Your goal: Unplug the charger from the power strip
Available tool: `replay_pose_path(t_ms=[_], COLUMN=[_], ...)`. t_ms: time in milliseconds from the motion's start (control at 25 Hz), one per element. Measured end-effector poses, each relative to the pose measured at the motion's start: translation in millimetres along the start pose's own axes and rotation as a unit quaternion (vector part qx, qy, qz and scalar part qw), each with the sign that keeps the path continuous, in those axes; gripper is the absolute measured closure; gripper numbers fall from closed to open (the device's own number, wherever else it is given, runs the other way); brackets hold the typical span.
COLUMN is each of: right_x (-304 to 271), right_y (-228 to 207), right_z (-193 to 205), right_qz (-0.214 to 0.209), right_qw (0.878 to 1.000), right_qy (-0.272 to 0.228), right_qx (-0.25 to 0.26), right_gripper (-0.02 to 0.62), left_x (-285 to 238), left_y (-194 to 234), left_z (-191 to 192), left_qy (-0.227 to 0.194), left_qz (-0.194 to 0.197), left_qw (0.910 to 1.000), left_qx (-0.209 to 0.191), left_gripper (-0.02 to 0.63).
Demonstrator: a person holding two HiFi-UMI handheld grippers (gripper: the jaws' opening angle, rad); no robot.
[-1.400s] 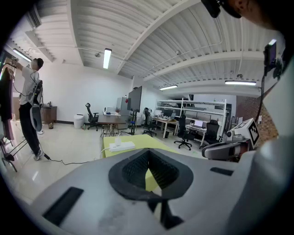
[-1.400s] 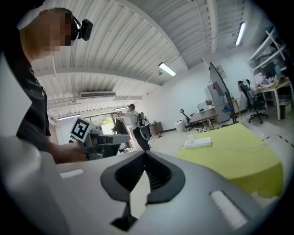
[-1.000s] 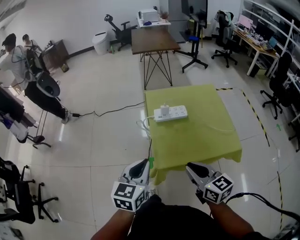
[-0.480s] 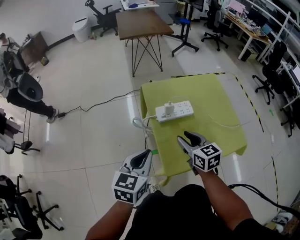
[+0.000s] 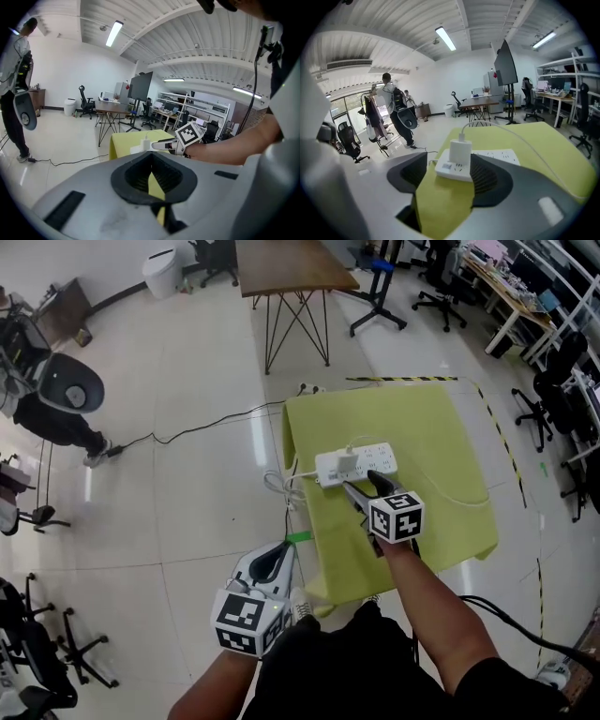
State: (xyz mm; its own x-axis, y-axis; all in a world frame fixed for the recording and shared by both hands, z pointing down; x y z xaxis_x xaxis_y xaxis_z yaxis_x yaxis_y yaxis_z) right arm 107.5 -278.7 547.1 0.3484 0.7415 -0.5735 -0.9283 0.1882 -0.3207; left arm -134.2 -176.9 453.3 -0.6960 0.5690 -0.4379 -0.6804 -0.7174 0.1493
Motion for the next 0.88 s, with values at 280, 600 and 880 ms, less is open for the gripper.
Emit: replay_pose_path(t_ms=[280,600,880], right_x=[-60,-92,-87], right_y=[-14,-18,-16], right_z=[-15,-21,-29], right_qz=[0.015,0.022,0.012], right_qw=[0.999,0.998,0.999], right_qy=[0.022,0.043,0.034], right_qx=[0.020,0.039,0.039], right_gripper=[0.255,0.293,0.313], left_x=[1,10,13], left_y=[10,16,24], left_z=[7,11,9], left_qy=[0.012,0.021,0.017], left_qz=[-0.029,-0.055,-0.066], left_qw=[0.9990,0.9974,0.9967], left_qx=[0.031,0.040,0.044], left_gripper=[0.600,0.600,0.600])
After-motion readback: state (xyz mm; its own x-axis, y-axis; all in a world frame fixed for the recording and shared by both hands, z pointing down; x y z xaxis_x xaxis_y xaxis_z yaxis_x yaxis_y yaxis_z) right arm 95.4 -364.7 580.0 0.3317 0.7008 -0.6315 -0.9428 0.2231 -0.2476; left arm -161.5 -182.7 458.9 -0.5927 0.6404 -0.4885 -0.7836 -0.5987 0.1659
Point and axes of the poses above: the fingertips, and each gripper's own axes: x backward along the fingers, y to its left, z out of its underside, the point moved 6 cm from there along x, backward along the fingers, and after that the axes turned 8 degrees about -x, right-handed, at the moved point
